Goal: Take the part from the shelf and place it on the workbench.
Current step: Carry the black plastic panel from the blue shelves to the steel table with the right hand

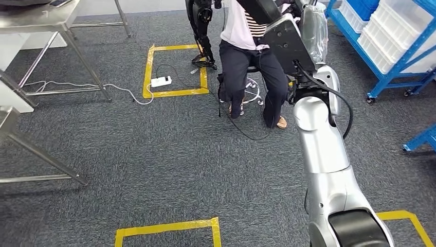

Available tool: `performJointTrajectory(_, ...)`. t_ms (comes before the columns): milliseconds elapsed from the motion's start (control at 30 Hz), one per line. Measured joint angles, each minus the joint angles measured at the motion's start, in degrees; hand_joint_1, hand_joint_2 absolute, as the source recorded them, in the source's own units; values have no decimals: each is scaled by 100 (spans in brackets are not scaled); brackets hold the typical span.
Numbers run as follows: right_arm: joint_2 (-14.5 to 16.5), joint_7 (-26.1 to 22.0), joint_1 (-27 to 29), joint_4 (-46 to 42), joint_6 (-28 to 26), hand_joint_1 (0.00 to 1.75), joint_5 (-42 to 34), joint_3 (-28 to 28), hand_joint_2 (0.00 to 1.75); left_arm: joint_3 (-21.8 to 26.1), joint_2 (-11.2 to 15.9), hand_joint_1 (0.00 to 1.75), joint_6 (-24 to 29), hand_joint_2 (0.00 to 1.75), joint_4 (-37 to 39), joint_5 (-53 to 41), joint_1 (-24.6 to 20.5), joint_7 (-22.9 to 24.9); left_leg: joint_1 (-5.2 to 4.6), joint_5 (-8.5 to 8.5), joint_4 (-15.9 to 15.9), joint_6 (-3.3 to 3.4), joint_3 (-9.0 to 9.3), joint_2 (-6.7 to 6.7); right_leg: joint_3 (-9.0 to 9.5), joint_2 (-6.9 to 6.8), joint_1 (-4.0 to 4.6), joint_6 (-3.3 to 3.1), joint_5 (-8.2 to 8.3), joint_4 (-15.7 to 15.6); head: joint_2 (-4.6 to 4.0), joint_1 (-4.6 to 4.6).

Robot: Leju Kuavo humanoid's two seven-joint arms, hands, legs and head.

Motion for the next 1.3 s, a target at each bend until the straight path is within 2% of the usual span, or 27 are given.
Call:
performJointTrajectory(67, -9, -29, -41, 116, -4, 175, -12, 4, 175, 1, -4, 0, 2, 175, 0, 0, -15, 7, 23, 38, -51, 36, 38, -112, -278, 278, -30, -13, -263, 601, 0, 20)
performJointTrajectory(133, -25, -37, -48, 221, -5, 175, -15, 7, 175, 1, -5, 0, 2, 175, 0, 0, -29, 9, 28, 41, -49, 42, 34, -257, -625, 368, -45, -4, -501, 1295, 0, 34)
performJointTrajectory(167, -31, -38, -47, 268, -5, 175, -16, 9, 175, 1, -9, 0, 2, 175, 0, 0, -24, 11, 29, 41, -46, 40, 33, -337, -700, 376, -54, 30, -509, 1420, 0, 34)
performJointTrajectory(200, -34, -38, -47, 306, -5, 175, -16, 10, 175, 1, -13, 0, 2, 175, 0, 0, -17, 14, 34, 40, -38, 35, 34, -416, -655, 382, -68, 82, -418, 1295, 0, 35)
performJointTrajectory(267, -40, -42, -55, 354, -5, 175, -16, 11, 175, 2, -19, 0, 2, 175, 0, 0, -6, 19, 56, 20, 9, -2, 28, -563, -307, 491, -128, 200, -77, 519, 0, 38)
performJointTrajectory(300, -41, -45, -62, 374, -6, 175, -15, 15, 175, 3, -16, 0, 2, 175, 0, 0, -6, 19, 59, 6, 46, -35, 7, -626, -130, 581, -147, 229, 56, 159, 0, 45)
performJointTrajectory(333, -39, -48, -68, 391, -8, 175, -16, 20, 175, 4, -11, 0, 2, 175, 0, 0, -6, 20, 61, -3, 78, -71, -24, -679, -21, 653, -159, 228, 132, -63, 0, 47)
performJointTrajectory(367, -38, -50, -71, 407, -12, 175, -16, 24, 175, 5, -8, 0, 2, 175, 1, 0, -3, 21, 63, -4, 96, -105, -55, -726, 15, 694, -154, 204, 146, -136, 0, 48)
performJointTrajectory(433, -21, -49, -80, 438, -19, 175, -16, 29, 175, 7, -8, 0, 2, 175, 2, 0, 21, 24, 80, 13, 101, -161, -104, -812, 9, 628, -146, 136, 161, -133, 0, 39)
performJointTrajectory(467, -7, -48, -86, 448, -21, 175, -15, 29, 175, 8, -11, 0, 2, 175, 3, 0, 34, 25, 86, -6, 127, -186, -125, -779, 12, 585, -151, 106, 168, -141, 0, 35)
performJointTrajectory(533, 24, -52, -109, 463, -21, 175, -15, 31, 175, 8, -10, 0, 3, 175, 4, 0, 37, 26, 83, -200, 454, -236, -288, -514, 31, 481, -159, 35, 174, -160, 0, -1)
performJointTrajectory(600, 33, -59, -128, 481, -23, 175, -19, 31, 175, 11, -6, 0, 4, 175, 4, -4, 20, 26, 86, -538, 1172, -272, -646, -216, 38, 363, -118, -14, 160, -160, 0, -36)
performJointTrajectory(633, 34, -63, -131, 497, -27, 175, -20, 31, 175, 13, -7, 0, 4, 175, 4, -11, 18, 27, 94, -658, 1513, -277, -826, -158, 39, 299, -99, -26, 152, -159, 0, -36)
performJointTrajectory(667, 37, -70, -133, 516, -32, 175, -22, 32, 175, 14, -9, 0, 3, 175, 4, -20, 22, 28, 99, -687, 1692, -274, -926, -137, 39, 238, -83, -37, 144, -159, 0, -36)
performJointTrajectory(700, 41, -79, -139, 536, -38, 175, -22, 32, 175, 14, -12, 0, 2, 175, 4, -32, 27, 30, 102, -614, 1660, -264, -916, -128, 42, 179, -70, -45, 138, -159, 0, -37)
performJointTrajectory(733, 46, -89, -152, 556, -44, 175, -22, 33, 175, 15, -13, 0, 1, 175, 4, -45, 30, 30, 101, -468, 1441, -247, -806, -111, 48, 126, -58, -52, 131, -159, 0, -36)
performJointTrajectory(767, 55, -101, -178, 575, -55, 175, -22, 34, 175, 15, -7, 0, 0, 175, 4, -56, 28, 29, 92, -280, 1027, -221, -586, -41, 58, 75, -47, -59, 124, -159, 0, -38)
performJointTrajectory(833, 75, -133, -253, 617, -91, 175, -23, 38, 175, 16, 8, 0, -1, 175, 4, -69, 6, 32, 45, -59, 357, -169, -223, 131, 74, -17, -16, -58, 113, -175, 0, -31)
performJointTrajectory(867, 85, -154, -289, 643, -114, 175, -25, 42, 175, 16, 16, 0, 0, 175, 4, -73, -7, 39, 16, -20, 167, -145, -124, 187, 81, -60, -5, -50, 109, -185, 0, -31)
performJointTrajectory(900, 97, -172, -310, 671, -133, 175, -27, 46, 175, 16, 23, 0, 1, 175, 4, -75, -17, 51, -10, -31, 144, -124, -119, 175, 88, -103, -1, -33, 106, -198, 0, -28)
performJointTrajectory(967, 130, -196, -329, 729, -165, 175, -29, 56, 175, 16, 38, 0, 6, 175, 4, -83, -22, 83, -13, 0, 76, -68, -88, 72, 101, -156, -3, 19, 83, -200, 0, -27)
performJointTrajectory(1033, 162, -234, -349, 794, -207, 175, -31, 67, 175, 17, 42, 0, 16, 175, 4, -95, -34, 116, 16, 46, -15, -9, -25, -26, 13, 6, -14, 45, -44, 21, -1, -18)
performJointTrajectory(1100, 168, -318, -380, 903, -266, 175, -43, 78, 175, 19, 43, 0, 30, 175, 3, -107, -68, 156, 31, 72, -54, 25, 5, -134, -307, 254, -42, 21, -316, 687, -1, 4)
performJointTrajectory(1167, 166, -403, -390, 1052, -311, 175, -63, 85, 175, 19, 43, 0, 42, 175, 3, -113, -91, 185, 35, 76, -50, 32, 6, -277, -670, 348, -63, 29, -510, 1359, 0, 27)
performJointTrajectory(1200, 167, -435, -388, 1121, -326, 175, -75, 87, 175, 19, 40, 0, 49, 175, 3, -113, -89, 193, 38, 76, -46, 31, 7, -353, -743, 364, -73, 62, -493, 1448, 0, 30)
performJointTrajectory(1233, 170, -461, -390, 1181, -337, 175, -89, 90, 175, 20, 37, 0, 61, 175, 3, -114, -87, 197, 45, 73, -37, 25, 8, -430, -696, 377, -87, 115, -379, 1287, 0, 33)
performJointTrajectory(1300, 181, -499, -411, 1269, -352, 175, -110, 99, 175, 23, 33, 0, 92, 175, 4, -114, -83, 202, 63, 50, 12, -14, -4, -573, -365, 494, -141, 229, -21, 500, 0, 39)
